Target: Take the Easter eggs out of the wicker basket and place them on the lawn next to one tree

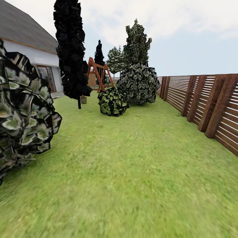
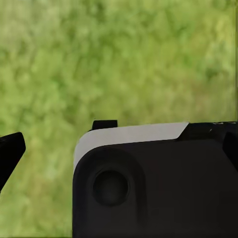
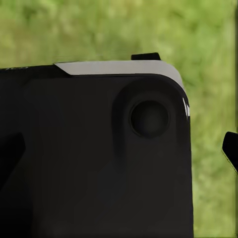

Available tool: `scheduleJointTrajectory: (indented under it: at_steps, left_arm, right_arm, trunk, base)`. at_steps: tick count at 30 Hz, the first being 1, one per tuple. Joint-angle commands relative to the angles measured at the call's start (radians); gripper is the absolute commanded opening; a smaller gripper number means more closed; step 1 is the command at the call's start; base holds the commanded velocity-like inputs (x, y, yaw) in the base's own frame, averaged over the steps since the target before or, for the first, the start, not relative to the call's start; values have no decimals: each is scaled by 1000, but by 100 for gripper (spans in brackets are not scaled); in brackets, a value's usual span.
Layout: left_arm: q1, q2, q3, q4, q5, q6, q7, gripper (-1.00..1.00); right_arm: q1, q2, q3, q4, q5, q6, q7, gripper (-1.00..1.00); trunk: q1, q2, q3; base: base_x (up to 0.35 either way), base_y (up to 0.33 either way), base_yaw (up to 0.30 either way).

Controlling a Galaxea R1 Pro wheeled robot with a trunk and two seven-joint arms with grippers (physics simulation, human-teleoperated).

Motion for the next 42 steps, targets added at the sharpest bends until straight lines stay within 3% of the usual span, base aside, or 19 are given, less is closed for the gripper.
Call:
scheduleJointTrajectory:
  at_steps: [1, 42]
  left_arm:
    - [-1, 0, 0, 1, -1, -3, 0, 100]
    - [-1, 0, 0, 1, -1, -3, 0, 100]
  right_arm:
    - [0, 0, -8, 0, -1, -3, 1, 100]
    - [0, 0, -3, 1, 5, 1, 6, 100]
  trunk:
    - [0, 0, -1]
    - [0, 0, -1]
  base:
    - [269, -75, 0]
    - [268, -75, 0]
